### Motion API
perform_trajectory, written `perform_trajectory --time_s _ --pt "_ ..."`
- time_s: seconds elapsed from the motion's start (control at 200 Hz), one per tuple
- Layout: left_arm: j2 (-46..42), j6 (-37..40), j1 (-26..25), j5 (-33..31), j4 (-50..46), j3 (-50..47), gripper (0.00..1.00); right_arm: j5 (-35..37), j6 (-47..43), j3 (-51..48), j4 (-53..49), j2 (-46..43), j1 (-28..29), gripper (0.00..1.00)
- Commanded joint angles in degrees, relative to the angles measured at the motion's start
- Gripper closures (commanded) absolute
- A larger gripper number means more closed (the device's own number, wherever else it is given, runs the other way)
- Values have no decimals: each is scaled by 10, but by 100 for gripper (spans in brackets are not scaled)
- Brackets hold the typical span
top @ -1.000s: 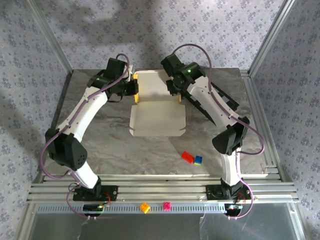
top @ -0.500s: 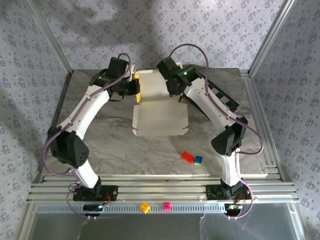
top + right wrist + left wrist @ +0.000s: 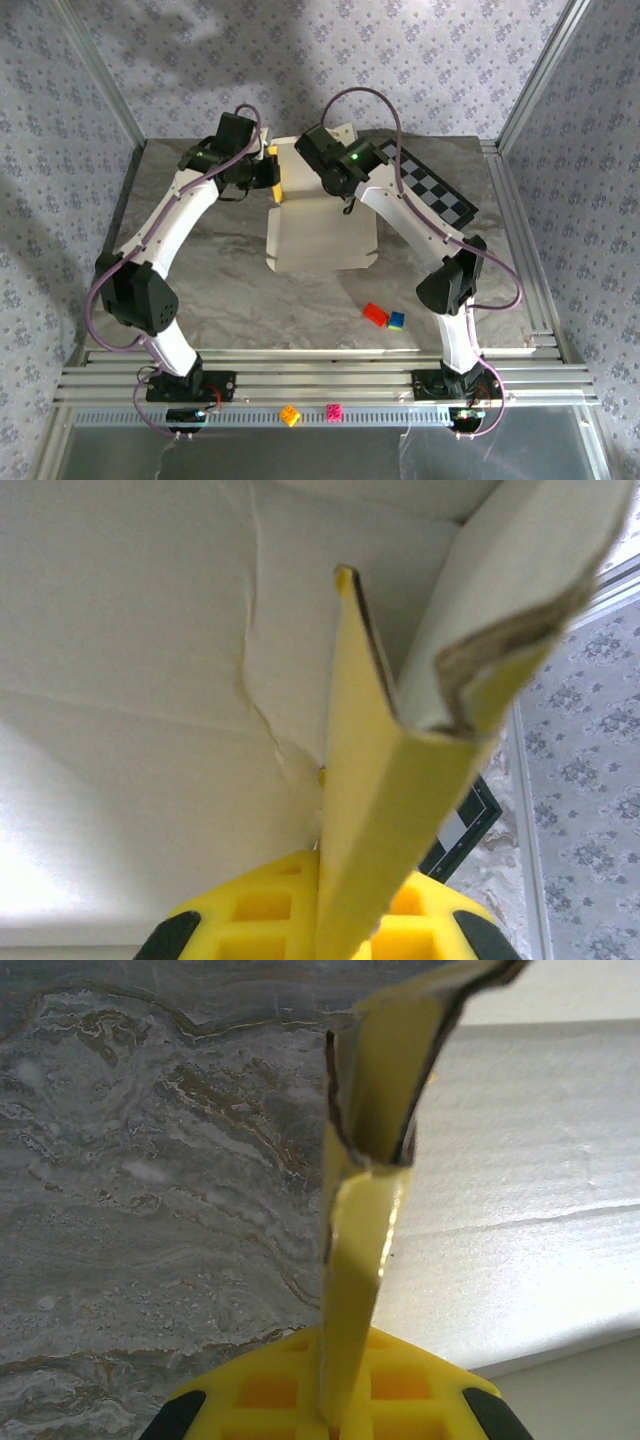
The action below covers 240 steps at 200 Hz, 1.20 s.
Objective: Fold the paper box
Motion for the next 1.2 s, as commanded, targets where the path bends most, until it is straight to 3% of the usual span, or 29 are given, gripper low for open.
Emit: perform_trajectory --time_s 0.0,0.12,0.255,0.375,0.605,0.715,0.87,0.95,1.194 --pt "-3 -1 -2 -14 -4 18 100 -35 -9 8 -5 -21 2 96" --pt "-12 6 0 -18 10 -1 100 -132 -34 -13 66 -84 0 56" --pt "-21 24 1 -26 29 -19 100 -296 -35 14 87 -121 -30 37" --pt "-25 37 2 -37 41 -27 100 -423 39 27 83 -141 -103 34" --pt "-39 52 1 -52 76 -48 100 -593 249 -89 186 -184 -249 33" --pt "-44 56 -1 -54 82 -54 100 -612 313 -105 216 -171 -265 33" --pt "-46 59 -5 -61 81 -56 100 -624 374 -51 190 -114 -264 35" --pt "-49 59 -6 -66 82 -57 100 -631 397 -39 182 -91 -262 41" --pt "-56 62 -8 -75 84 -63 100 -606 410 -1 173 -62 -260 46"
